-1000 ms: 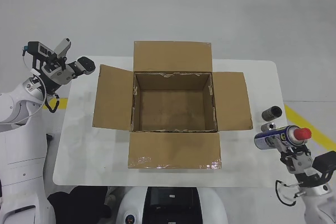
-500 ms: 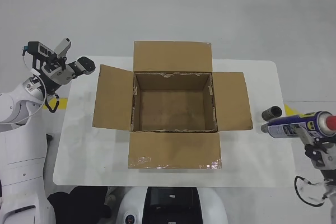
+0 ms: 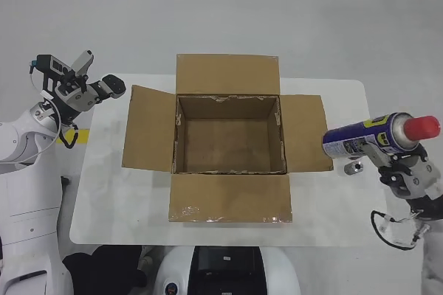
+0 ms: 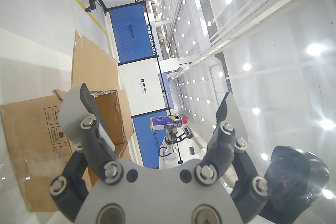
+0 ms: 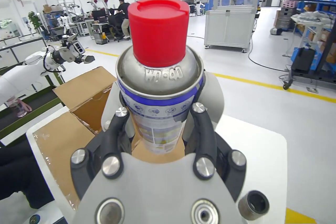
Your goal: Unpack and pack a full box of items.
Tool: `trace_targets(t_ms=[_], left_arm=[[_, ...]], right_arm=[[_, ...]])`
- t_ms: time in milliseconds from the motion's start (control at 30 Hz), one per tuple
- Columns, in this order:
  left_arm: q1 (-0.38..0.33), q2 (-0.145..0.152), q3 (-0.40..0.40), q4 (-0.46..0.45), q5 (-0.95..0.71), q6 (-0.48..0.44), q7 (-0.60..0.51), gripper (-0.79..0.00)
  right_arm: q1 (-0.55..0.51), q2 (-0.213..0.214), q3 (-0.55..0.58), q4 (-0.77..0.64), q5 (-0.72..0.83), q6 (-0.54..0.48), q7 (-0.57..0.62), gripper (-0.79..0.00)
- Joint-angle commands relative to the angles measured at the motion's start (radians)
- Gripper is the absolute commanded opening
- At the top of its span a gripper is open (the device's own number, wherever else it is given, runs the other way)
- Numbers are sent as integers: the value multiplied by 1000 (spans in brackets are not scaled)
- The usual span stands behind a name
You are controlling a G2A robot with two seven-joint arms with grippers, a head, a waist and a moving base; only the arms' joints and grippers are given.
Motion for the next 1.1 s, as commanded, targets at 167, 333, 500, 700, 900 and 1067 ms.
trace_targets(t_ms=[167,333,500,700,900,1067], left_arm=[[0,0,0,0,0,0,0,0],[0,0,0,0,0,0,0,0],[0,0,0,0,0,0,0,0],[0,0,0,0,0,0,0,0],[0,0,0,0,0,0,0,0],[0,0,0,0,0,0,0,0]], right_arm=[[102,9,-140,-11,0,30,87,-785],[165,14,-255,-5,-74,19,156,-785],[214,18,-329,-13,-127,19,196,-785],[283,23,-399,1,-190,47,274,-785],[347,26,-457,6,-202,100,337,-785],[350,26,-462,1,-184,117,326,-785]])
